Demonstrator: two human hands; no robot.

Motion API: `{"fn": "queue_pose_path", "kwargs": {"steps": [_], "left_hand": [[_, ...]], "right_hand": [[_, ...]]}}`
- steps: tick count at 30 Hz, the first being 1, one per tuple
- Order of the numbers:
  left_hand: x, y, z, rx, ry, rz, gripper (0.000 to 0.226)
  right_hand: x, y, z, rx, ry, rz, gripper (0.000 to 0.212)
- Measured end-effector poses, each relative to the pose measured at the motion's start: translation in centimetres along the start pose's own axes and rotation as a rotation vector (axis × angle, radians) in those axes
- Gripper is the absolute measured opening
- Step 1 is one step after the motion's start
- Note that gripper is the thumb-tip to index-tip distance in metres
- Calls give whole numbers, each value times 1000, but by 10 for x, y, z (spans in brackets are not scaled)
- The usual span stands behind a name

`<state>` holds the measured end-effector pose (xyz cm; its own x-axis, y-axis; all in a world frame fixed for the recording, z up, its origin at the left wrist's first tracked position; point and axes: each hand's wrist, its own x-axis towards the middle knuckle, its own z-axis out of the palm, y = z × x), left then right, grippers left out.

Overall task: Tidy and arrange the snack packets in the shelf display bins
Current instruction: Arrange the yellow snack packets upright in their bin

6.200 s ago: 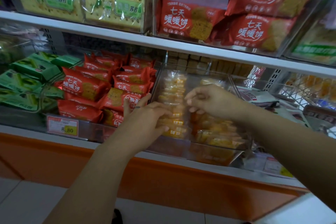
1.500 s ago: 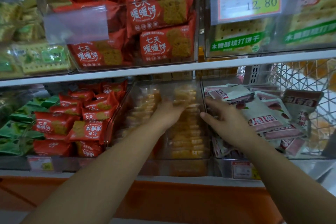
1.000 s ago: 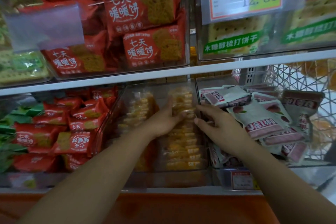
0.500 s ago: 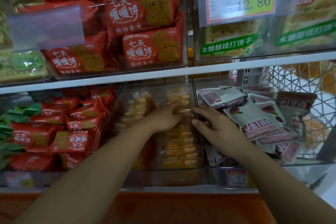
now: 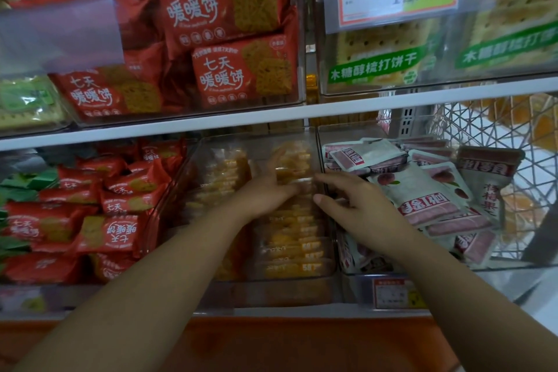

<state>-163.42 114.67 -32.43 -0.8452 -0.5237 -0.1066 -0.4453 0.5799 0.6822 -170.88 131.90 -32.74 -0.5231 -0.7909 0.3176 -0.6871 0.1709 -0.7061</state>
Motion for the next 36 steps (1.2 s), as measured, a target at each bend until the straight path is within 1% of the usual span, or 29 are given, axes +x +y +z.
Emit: {"fn": "queue_pose_path", "kwargs": {"steps": [5,9,10,12,13,16,22,25,29,31,32,33,34,35,36], "left_hand": [[6,2,4,-1,62,-92,107],[12,-2,4,-89,26,-100,127],[12,-4,4,-115,17,-85,124],[11,-6,4,-157,-13,-36,104],[11,-6,4,-168,-19,-16,101],[10,-6,2,-167,-40,-1,107],[7,-4,0,-146,-92,13,104],[14,-4,1,-111,-140,26,101],[18,6,3,-86,-173,-15,111],[16,11,3,-80,-176,-24,106],[13,12,3,-78,-184,-27,97],[11,13,2,-84,-185,-37,83],[8,14,1,-99,-181,-44,62],[5,16,-1,-127,-161,-42,54],[2,17,-3,-173,-130,-43,51]], "right_hand": [[3,2,-4,-35,-14,25,53],[3,4,-4,-24,-22,11,53],[3,4,-4,-25,-23,8,53],[3,4,-3,-22,-23,0,53],[3,4,-2,-21,-25,-3,53],[4,3,-1,-22,-25,-10,52],[4,1,-3,2,-30,-35,43],[4,2,-2,-24,-29,-15,48],[4,0,0,-42,-32,-2,52],[4,1,-1,-51,-34,2,52],[4,0,-1,-44,-34,2,51],[3,0,-2,-31,-34,5,50],[2,-1,-2,-20,-31,8,50],[1,-2,-3,-14,-28,12,50],[0,-2,-3,-15,-24,18,51]]}}
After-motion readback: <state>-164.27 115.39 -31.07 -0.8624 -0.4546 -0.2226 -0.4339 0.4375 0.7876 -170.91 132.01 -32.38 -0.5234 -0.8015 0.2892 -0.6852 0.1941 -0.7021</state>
